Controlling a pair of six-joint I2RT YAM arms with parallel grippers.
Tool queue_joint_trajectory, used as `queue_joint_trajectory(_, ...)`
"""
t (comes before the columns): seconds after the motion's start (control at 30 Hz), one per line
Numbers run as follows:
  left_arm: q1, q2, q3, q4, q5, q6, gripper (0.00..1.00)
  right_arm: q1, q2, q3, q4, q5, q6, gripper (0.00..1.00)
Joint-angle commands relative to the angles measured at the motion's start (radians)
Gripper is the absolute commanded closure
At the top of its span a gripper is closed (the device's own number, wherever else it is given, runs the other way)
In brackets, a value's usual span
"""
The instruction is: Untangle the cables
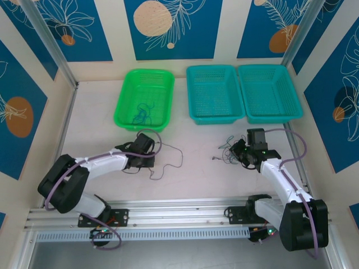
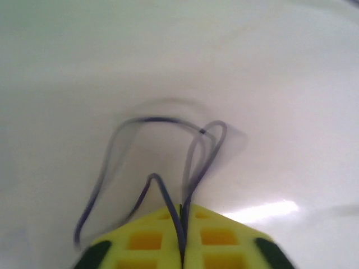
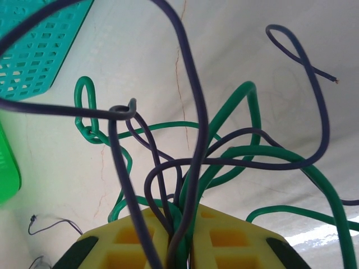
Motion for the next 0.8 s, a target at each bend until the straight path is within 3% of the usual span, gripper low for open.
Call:
queue_joint_trajectory(0.0, -0.001, -0.149, 0.066, 0.096, 0.226, -0.023, 1.0, 0.009, -0.006, 0.028, -0.022, -0.022, -0.012, 0.84)
queue_joint_trajectory(0.13, -0.001, -0.232, 0.282, 0.043, 0.248, -0.03, 1.0, 0.01, -0.007, 0.029, -0.015, -0.024, -0.006, 0.84)
queue_joint_trajectory(0.3, -0.001, -0.155, 0.609, 0.045, 0.268, -0.016, 1.0, 0.013, -0.008, 0.021, -0.011, -0.031, 0.0, 0.84)
queue_joint_trajectory(0.6, -0.001, 0.175, 1.233, -0.039, 0.258, 0.089, 1.0, 0.013, -0.045, 0.017, -0.035, -0.023, -0.006, 0.84)
queue_joint_trajectory(0.77, -0.001, 0.435, 1.739, -0.219, 0.206, 0.187, 1.0, 0.012, -0.055, 0.013, -0.039, -0.022, -0.009, 0.84)
